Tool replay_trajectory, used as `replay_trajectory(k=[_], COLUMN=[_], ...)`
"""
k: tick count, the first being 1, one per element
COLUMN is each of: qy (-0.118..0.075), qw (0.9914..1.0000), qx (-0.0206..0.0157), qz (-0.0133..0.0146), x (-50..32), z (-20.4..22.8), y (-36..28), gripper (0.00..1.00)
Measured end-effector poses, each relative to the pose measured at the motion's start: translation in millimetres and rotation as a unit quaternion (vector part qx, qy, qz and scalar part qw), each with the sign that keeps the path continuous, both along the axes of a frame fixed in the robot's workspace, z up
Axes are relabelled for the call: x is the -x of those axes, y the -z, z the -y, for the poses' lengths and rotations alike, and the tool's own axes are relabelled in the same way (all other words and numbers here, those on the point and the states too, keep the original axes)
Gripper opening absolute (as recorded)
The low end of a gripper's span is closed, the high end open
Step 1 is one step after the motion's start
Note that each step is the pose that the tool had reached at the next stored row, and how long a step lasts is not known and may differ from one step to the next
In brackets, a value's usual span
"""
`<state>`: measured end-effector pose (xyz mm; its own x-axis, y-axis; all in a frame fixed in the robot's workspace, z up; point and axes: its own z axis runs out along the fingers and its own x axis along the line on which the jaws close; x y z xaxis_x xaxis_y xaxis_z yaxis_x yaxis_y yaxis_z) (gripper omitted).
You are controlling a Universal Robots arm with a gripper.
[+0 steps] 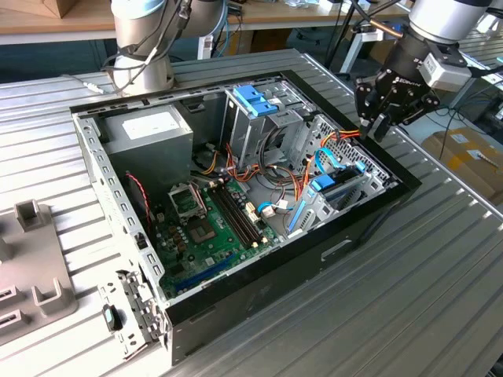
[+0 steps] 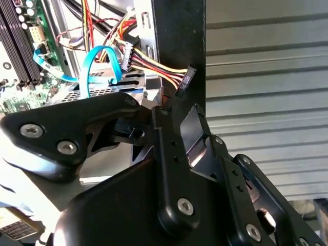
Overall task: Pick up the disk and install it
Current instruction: 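Insert the second disk wire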
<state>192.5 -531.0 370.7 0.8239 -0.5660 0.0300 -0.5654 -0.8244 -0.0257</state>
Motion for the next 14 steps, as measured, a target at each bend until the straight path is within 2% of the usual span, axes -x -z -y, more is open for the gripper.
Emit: replay_trajectory(k=[3,5,9,14], qy=[-0.012,-0.015,-0.021,-0.025], qw=[0.99993,0.99989,0.99978,0.99969], qx=[0.0000,0.0000,0.0000,0.0001], qz=[0.0002,0.0002,0.0002,0.0002], x=[-0.6,-2.4,-5.7,-6.3], z=[-3.0,-6.4,-10.4,-11.3], y=[0.5,0.5,1.0,1.6], gripper=[0.36,0.36,0.36,0.36])
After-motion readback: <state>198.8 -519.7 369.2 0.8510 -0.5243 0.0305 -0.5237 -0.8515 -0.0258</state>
